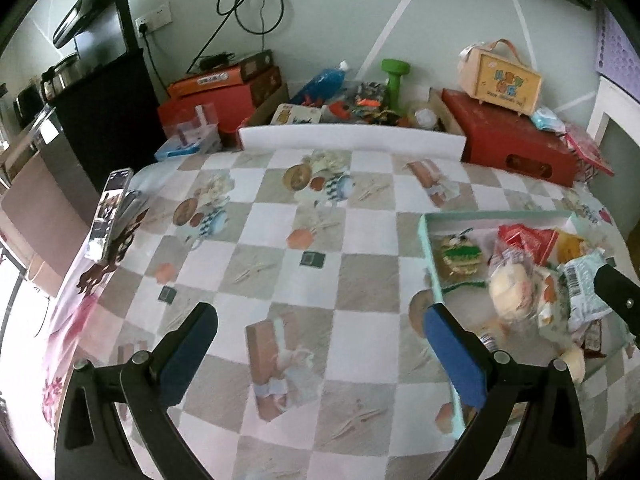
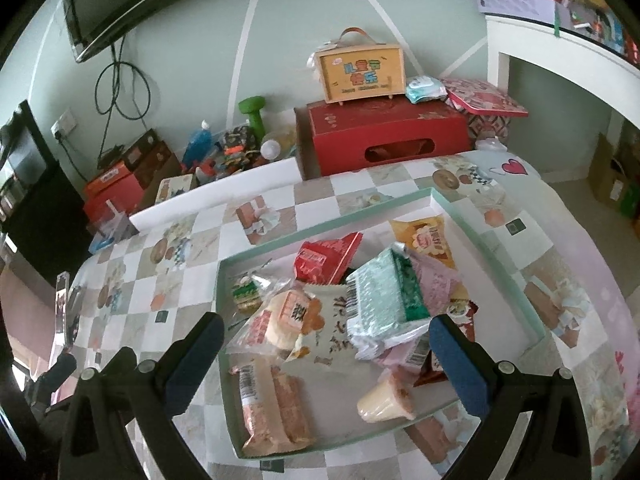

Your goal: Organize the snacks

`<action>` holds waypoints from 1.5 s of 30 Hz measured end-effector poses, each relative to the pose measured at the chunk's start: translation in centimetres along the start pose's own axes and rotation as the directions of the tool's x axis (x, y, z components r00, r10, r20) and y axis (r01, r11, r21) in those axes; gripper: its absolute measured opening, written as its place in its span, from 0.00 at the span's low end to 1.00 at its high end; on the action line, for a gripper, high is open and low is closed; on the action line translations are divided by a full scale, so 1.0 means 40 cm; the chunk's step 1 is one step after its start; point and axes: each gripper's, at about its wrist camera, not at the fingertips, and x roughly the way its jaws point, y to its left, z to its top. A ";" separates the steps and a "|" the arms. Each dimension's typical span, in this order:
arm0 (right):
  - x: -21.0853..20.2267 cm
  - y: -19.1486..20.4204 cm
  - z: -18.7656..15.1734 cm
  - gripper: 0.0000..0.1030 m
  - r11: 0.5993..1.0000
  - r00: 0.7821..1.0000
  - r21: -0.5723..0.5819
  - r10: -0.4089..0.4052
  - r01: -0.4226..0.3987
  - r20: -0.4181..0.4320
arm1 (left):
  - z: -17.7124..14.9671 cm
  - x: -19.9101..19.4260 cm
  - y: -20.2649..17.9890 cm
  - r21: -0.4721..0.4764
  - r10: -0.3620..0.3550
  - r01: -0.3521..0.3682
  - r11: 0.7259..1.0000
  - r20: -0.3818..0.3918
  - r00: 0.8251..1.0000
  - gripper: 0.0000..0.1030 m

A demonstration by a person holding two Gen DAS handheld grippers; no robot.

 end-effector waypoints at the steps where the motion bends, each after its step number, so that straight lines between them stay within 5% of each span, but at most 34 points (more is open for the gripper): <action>1: -0.001 0.007 -0.008 1.00 1.000 1.000 -0.008 0.000 0.000 -0.004 | -0.005 0.001 0.005 0.001 0.005 -0.005 1.000 -0.007 1.000 1.00; 16: -0.016 0.084 -0.209 1.00 0.994 0.995 -0.111 0.011 -0.022 -0.104 | -0.135 0.033 0.090 -0.039 -0.063 0.057 0.998 -0.191 0.980 1.00; 22: -0.030 0.080 -0.259 1.00 0.993 0.993 -0.116 -0.005 -0.009 -0.122 | -0.177 0.011 0.107 -0.041 -0.086 0.079 0.996 -0.204 0.975 1.00; 45: 0.003 0.044 -0.261 1.00 0.996 0.990 -0.090 -0.018 0.006 -0.140 | -0.183 0.042 0.120 -0.068 -0.133 0.120 0.990 -0.248 0.959 1.00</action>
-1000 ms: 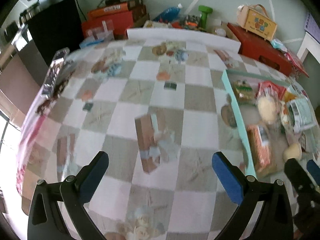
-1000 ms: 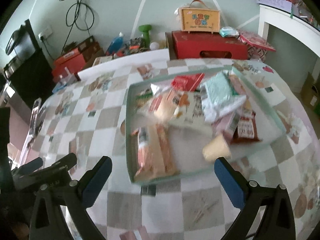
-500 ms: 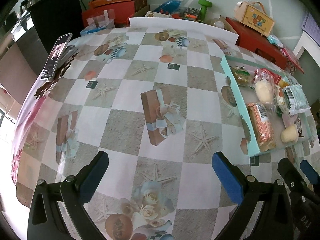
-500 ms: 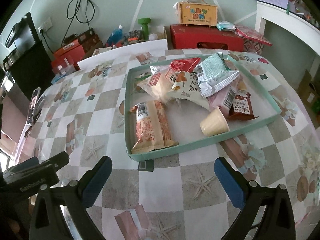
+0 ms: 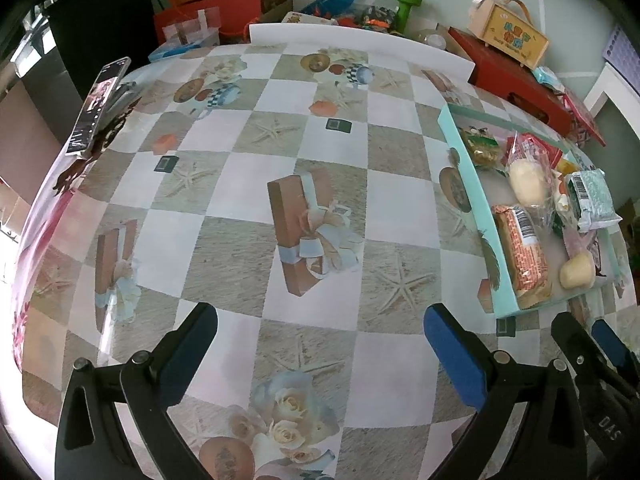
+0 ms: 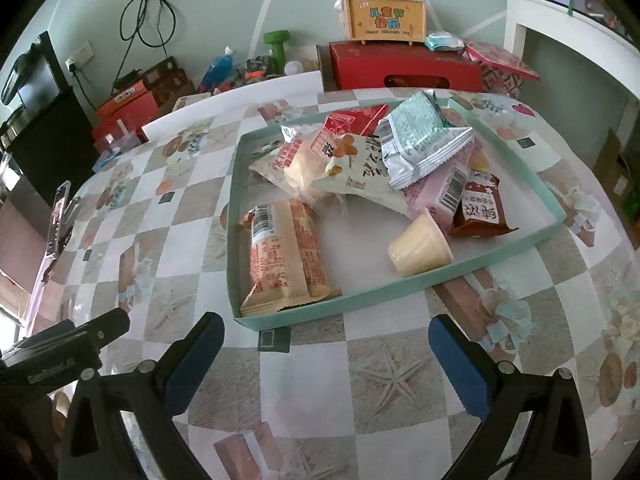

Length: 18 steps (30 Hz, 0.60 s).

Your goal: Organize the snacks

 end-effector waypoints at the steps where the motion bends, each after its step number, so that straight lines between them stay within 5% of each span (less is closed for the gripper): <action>1: 0.003 0.001 0.000 1.00 1.000 1.000 -0.003 0.001 -0.001 -0.003 | 0.000 0.001 0.000 0.000 0.000 0.000 1.000 -0.002 1.000 1.00; 18: 0.011 0.000 -0.002 1.00 1.000 1.000 -0.002 0.018 -0.018 -0.012 | 0.003 0.015 -0.010 -0.002 -0.005 0.005 1.000 -0.019 1.000 1.00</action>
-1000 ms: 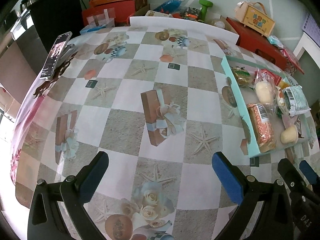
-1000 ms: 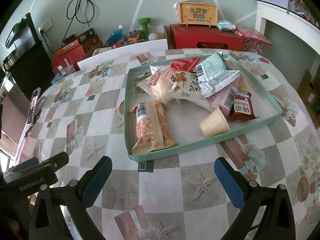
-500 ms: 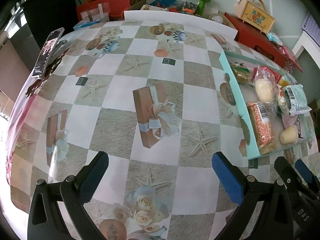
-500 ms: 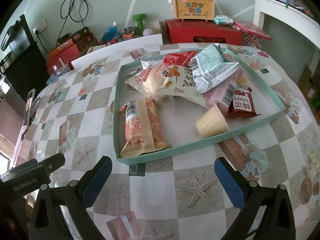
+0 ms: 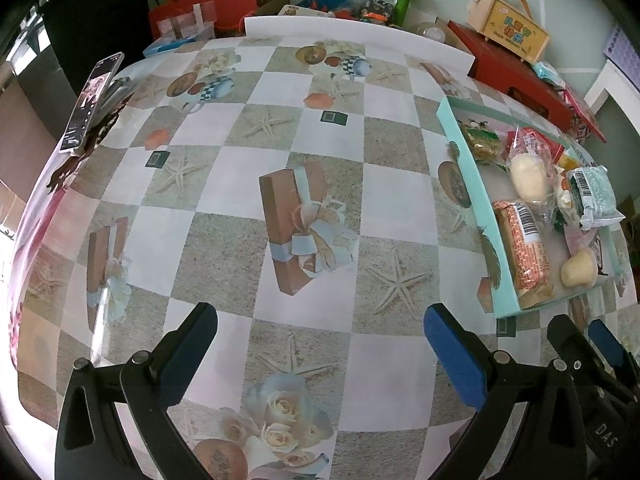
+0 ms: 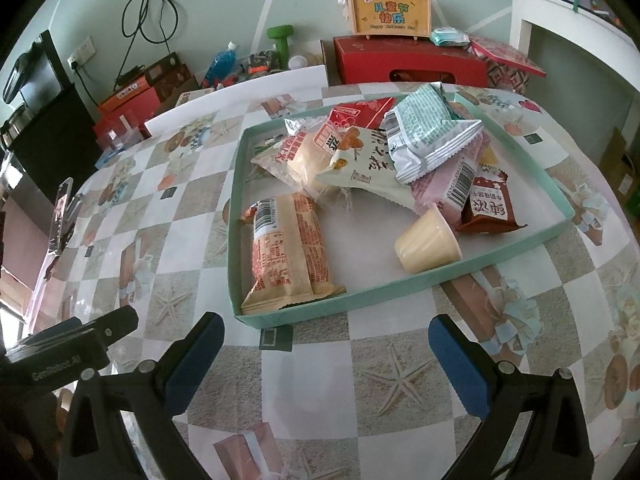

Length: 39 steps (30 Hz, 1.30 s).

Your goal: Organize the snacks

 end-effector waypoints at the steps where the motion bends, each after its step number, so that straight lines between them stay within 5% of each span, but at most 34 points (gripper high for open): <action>1: 0.000 0.000 0.000 1.00 1.000 1.000 0.000 0.000 0.000 0.000 | 0.000 0.000 0.000 -0.002 -0.001 0.001 1.000 -0.001 1.000 1.00; 39: 0.009 0.005 -0.007 1.00 1.000 1.000 -0.004 -0.001 0.001 -0.007 | 0.000 0.006 0.001 -0.026 -0.029 0.029 0.999 -0.016 0.999 1.00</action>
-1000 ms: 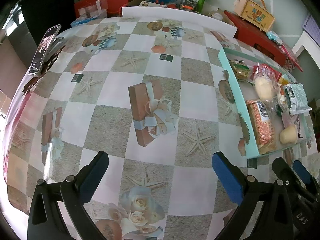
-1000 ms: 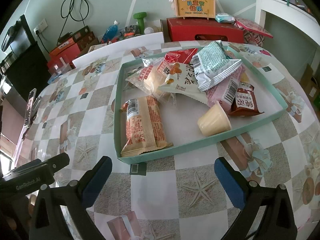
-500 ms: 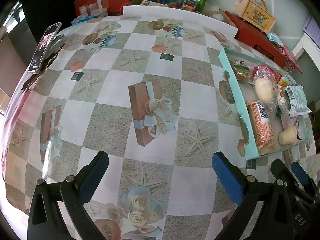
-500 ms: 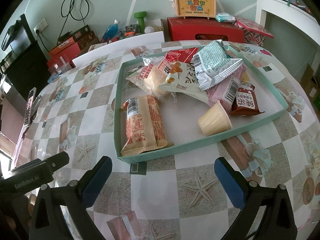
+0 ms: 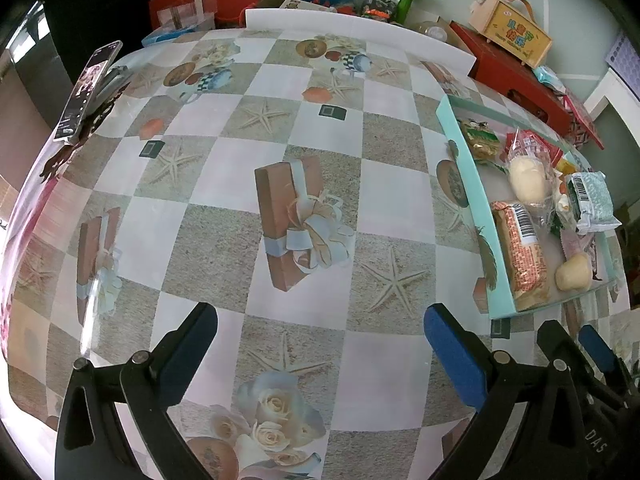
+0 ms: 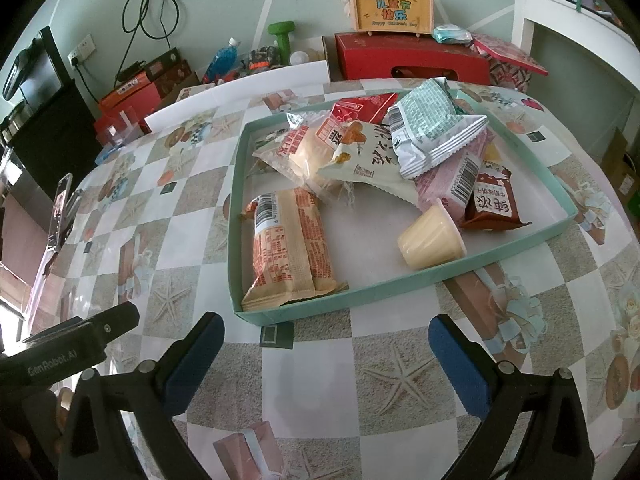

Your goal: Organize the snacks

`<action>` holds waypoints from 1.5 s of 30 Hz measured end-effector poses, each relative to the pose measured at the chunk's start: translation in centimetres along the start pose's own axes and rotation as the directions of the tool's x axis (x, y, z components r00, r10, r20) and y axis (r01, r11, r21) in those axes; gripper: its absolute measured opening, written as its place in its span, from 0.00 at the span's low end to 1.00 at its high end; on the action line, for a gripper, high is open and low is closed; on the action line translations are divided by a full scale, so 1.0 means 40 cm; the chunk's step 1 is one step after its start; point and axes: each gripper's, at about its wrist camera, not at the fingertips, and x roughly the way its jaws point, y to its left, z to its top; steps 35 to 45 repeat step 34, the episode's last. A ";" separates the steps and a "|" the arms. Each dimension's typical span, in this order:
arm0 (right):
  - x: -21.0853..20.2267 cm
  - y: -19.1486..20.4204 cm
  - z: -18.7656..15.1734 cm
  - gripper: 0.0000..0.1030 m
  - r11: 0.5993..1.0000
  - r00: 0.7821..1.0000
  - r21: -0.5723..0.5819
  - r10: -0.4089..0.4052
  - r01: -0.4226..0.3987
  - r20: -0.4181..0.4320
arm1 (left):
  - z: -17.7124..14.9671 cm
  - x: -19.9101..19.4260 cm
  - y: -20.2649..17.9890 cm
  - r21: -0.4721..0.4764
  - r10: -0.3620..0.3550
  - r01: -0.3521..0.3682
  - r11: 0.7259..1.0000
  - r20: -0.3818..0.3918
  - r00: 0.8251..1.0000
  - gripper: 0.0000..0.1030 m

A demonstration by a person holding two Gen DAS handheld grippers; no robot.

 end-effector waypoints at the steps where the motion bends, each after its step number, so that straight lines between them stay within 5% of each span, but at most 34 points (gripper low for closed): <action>1: 0.000 0.000 0.001 1.00 1.000 1.000 0.000 0.000 0.000 0.000 | 0.000 0.000 0.000 -0.001 -0.003 0.003 1.000 0.000 1.000 1.00; 45: 0.001 -0.001 0.002 1.00 1.000 1.000 -0.002 0.001 -0.001 -0.001 | 0.006 -0.023 -0.018 0.015 -0.008 0.008 1.000 0.036 0.999 1.00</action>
